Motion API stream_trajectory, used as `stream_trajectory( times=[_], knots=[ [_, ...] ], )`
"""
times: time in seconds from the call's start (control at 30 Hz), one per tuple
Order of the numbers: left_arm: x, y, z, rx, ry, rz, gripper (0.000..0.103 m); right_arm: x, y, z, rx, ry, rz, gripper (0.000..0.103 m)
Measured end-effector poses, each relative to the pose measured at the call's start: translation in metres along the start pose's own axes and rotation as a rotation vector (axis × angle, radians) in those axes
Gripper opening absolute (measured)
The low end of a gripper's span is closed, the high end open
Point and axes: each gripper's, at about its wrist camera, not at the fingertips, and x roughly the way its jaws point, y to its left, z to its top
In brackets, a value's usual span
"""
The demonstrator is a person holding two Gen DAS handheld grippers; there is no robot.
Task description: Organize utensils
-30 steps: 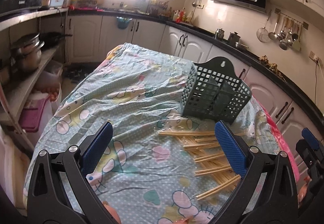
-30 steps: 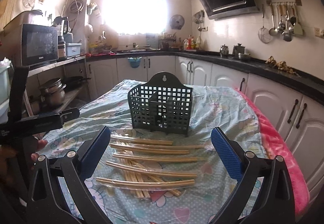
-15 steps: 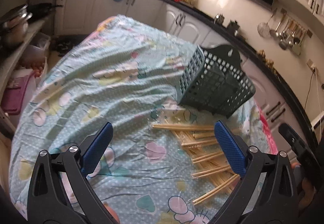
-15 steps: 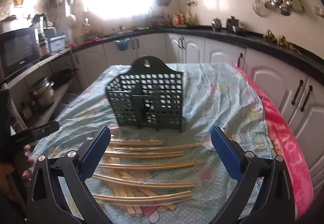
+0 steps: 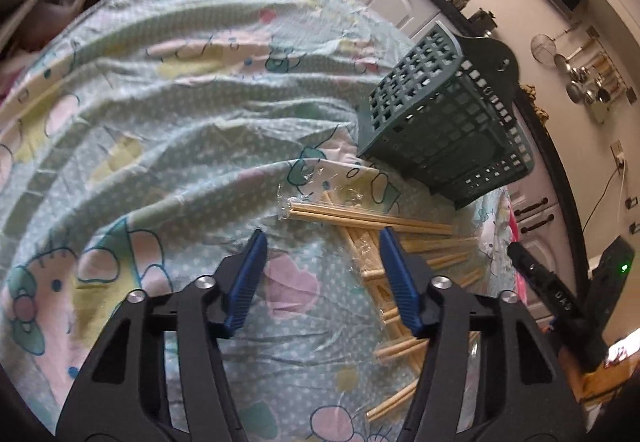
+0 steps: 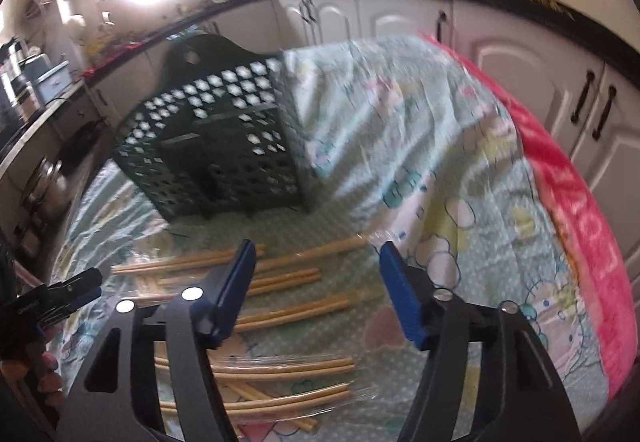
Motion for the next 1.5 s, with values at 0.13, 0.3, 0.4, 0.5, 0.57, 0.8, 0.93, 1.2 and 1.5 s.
stream_trajectory(
  times=[0.13, 0.3, 0.4, 0.5, 0.57, 0.8, 0.93, 1.2, 1.5],
  knots=[
    [0.009, 0.005, 0.003, -0.041, 0.028, -0.007, 0.04, 0.016, -0.012, 0.0, 0.062, 0.054, 0.017, 0.047],
    [0.016, 0.009, 0.012, -0.076, 0.026, -0.007, 0.034, 0.034, -0.022, 0.005, 0.126, 0.106, 0.047, 0.043],
    [0.019, 0.013, 0.017, -0.109, 0.026, -0.002, 0.025, 0.047, -0.028, 0.008, 0.169, 0.141, 0.055, 0.043],
    [0.022, 0.016, 0.021, -0.128, 0.023, 0.0, 0.021, 0.057, -0.035, 0.009, 0.22, 0.164, 0.066, 0.04],
    [0.024, 0.017, 0.022, -0.134, 0.022, 0.003, 0.018, 0.06, -0.039, 0.011, 0.249, 0.162, 0.073, 0.039],
    [0.023, 0.017, 0.023, -0.125, 0.009, -0.001, 0.01, 0.07, -0.051, 0.023, 0.329, 0.149, 0.088, 0.03],
    [0.021, 0.02, 0.025, -0.119, -0.001, -0.005, 0.003, 0.076, -0.061, 0.025, 0.373, 0.147, 0.101, 0.011],
    [-0.005, 0.004, 0.031, -0.065, -0.071, -0.071, 0.001, 0.051, -0.063, 0.038, 0.351, 0.064, 0.163, 0.007],
    [-0.046, -0.049, 0.042, 0.099, -0.17, -0.14, 0.001, -0.007, -0.022, 0.059, 0.123, -0.085, 0.212, 0.007]
  ],
)
